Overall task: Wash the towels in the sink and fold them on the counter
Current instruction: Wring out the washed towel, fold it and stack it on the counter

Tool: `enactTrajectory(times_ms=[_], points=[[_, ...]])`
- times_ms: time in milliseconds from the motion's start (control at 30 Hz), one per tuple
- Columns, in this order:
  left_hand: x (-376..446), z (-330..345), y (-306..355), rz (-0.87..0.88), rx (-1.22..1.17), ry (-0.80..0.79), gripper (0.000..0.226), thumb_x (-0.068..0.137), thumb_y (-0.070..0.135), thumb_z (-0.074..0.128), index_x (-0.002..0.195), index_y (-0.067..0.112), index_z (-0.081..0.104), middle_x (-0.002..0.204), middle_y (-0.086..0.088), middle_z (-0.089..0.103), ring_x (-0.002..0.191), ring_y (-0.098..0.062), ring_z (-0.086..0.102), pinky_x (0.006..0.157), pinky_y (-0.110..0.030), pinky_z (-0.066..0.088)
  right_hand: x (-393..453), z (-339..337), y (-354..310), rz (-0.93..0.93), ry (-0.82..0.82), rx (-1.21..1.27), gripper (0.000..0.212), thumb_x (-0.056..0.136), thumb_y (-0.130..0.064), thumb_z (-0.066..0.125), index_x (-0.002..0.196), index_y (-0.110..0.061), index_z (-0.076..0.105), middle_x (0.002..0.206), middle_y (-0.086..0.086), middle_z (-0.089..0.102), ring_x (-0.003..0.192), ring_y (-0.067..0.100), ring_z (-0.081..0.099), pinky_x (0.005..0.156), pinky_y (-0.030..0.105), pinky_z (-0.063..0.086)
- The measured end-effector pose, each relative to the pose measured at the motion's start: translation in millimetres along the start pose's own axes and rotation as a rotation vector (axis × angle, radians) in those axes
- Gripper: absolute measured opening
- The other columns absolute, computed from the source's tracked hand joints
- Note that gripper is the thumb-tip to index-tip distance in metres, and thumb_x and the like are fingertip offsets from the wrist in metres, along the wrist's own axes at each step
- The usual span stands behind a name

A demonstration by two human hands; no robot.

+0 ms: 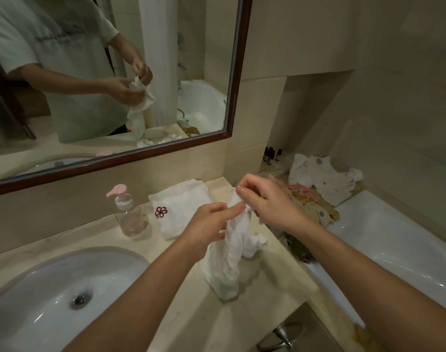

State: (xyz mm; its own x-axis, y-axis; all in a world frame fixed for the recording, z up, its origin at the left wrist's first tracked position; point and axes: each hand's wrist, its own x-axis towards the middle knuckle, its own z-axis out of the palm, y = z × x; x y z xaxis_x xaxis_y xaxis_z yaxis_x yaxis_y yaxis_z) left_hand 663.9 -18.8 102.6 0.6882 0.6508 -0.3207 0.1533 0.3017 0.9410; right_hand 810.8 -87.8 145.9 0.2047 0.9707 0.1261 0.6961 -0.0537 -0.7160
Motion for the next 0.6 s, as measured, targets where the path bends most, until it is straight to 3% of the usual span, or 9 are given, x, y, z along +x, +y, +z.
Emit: enactTrajectory(times_ms=[67,167,233,333,400,467,533,600], points=[[1.0,-2.6,7.1,0.022,-0.018,0.0,0.024,0.088,0.031,0.072,0.1,0.01,0.075,0.094,-0.004,0.076,0.083,-0.015,0.072,0.076,-0.026,0.055,1.5,-1.8,2.1,-0.021,0.019,-0.047,0.019,0.104,-0.024,0.051,0.094,-0.012,0.062,0.082,0.005,0.061,0.065,0.001,0.05,0.059,0.017,0.04],[0.4,-18.6,14.6,0.05,0.007,-0.012,0.015,0.095,0.015,0.063,0.098,0.004,0.074,0.092,-0.012,0.076,0.087,-0.023,0.073,0.082,-0.031,0.059,2.3,-8.2,7.1,0.028,0.085,-0.027,0.02,0.104,-0.028,0.05,0.094,-0.014,0.059,0.083,0.002,0.059,0.066,-0.001,0.049,0.061,0.019,0.039],[-1.2,-34.3,21.8,0.055,-0.063,0.044,0.016,0.098,0.007,0.056,0.093,0.003,0.07,0.085,-0.009,0.074,0.083,-0.024,0.071,0.084,-0.036,0.059,0.2,-18.2,9.8,0.087,0.11,0.031,0.022,0.102,-0.039,0.052,0.097,-0.018,0.057,0.089,0.002,0.061,0.072,0.003,0.054,0.064,0.027,0.043],[-2.4,-57.6,41.4,0.068,-0.212,0.198,0.019,0.101,0.004,0.045,0.099,0.004,0.064,0.09,-0.009,0.067,0.085,-0.021,0.063,0.08,-0.035,0.054,-5.5,-45.4,16.3,0.176,-0.043,-0.056,0.036,0.085,-0.062,0.066,0.097,-0.029,0.057,0.096,-0.006,0.065,0.082,0.013,0.066,0.071,0.039,0.057],[-4.1,-75.1,57.6,0.132,-0.213,0.207,0.019,0.1,0.01,0.045,0.101,0.004,0.063,0.096,-0.012,0.065,0.086,-0.021,0.062,0.076,-0.033,0.053,-6.9,-60.5,22.5,0.197,-0.223,-0.329,0.038,0.075,-0.067,0.073,0.093,-0.037,0.059,0.094,-0.01,0.065,0.082,0.011,0.065,0.076,0.041,0.059],[-7.6,-87.8,70.4,0.188,0.026,0.113,0.015,0.093,0.022,0.057,0.097,0.008,0.062,0.096,-0.008,0.064,0.086,-0.021,0.061,0.071,-0.03,0.05,-4.9,-68.6,27.4,0.232,-0.322,-0.564,0.034,0.078,-0.064,0.072,0.093,-0.035,0.062,0.088,-0.01,0.064,0.074,0.01,0.062,0.07,0.036,0.056],[-5.0,-95.0,73.5,0.196,0.616,0.075,0.034,0.081,0.036,0.076,0.102,0.016,0.059,0.099,-0.001,0.062,0.09,-0.02,0.06,0.073,-0.03,0.049,0.0,-73.7,26.5,0.203,-0.286,-0.644,0.025,0.088,-0.056,0.066,0.084,-0.032,0.063,0.077,-0.008,0.061,0.064,0.01,0.056,0.061,0.029,0.045],[1.6,-90.9,69.4,0.159,1.221,0.112,0.053,0.072,0.051,0.082,0.111,0.028,0.055,0.102,0.006,0.058,0.091,-0.016,0.058,0.074,-0.028,0.05,5.0,-75.5,21.9,0.157,-0.218,-0.628,0.027,0.095,-0.05,0.06,0.077,-0.03,0.064,0.08,-0.003,0.061,0.064,0.013,0.052,0.061,0.029,0.041]])
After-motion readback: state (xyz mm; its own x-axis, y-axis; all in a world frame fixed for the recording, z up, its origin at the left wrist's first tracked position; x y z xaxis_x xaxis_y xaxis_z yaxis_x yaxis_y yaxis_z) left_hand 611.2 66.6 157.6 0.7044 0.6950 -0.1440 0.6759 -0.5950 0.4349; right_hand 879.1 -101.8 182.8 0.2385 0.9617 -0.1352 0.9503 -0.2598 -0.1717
